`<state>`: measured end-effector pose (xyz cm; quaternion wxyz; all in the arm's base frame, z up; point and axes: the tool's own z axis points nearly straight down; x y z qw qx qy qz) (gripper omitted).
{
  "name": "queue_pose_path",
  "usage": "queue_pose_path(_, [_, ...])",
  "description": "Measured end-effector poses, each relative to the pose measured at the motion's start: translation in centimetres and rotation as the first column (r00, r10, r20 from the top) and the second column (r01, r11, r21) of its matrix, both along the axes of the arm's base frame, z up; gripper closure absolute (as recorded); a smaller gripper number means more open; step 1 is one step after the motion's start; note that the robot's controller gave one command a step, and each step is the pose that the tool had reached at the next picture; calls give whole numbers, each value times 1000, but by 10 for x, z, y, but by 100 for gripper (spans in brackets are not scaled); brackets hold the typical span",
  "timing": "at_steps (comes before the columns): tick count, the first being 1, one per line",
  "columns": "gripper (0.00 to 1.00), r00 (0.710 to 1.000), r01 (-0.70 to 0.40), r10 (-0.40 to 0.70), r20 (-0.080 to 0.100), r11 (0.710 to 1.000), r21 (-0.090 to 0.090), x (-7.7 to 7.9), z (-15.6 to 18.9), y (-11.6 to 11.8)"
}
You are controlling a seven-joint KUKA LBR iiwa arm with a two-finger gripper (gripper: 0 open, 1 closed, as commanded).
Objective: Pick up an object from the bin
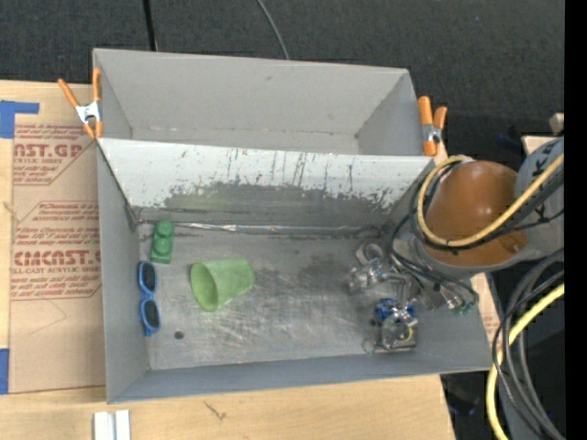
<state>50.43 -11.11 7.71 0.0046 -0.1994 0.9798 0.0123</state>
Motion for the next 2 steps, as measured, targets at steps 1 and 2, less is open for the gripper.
queue_pose_path(1, [0, 999, -46, 46, 1, 999, 3, 0, 0, 2])
queue_pose_path(2, [0, 997, -77, 77, 0, 997, 4, 0, 0, 2])
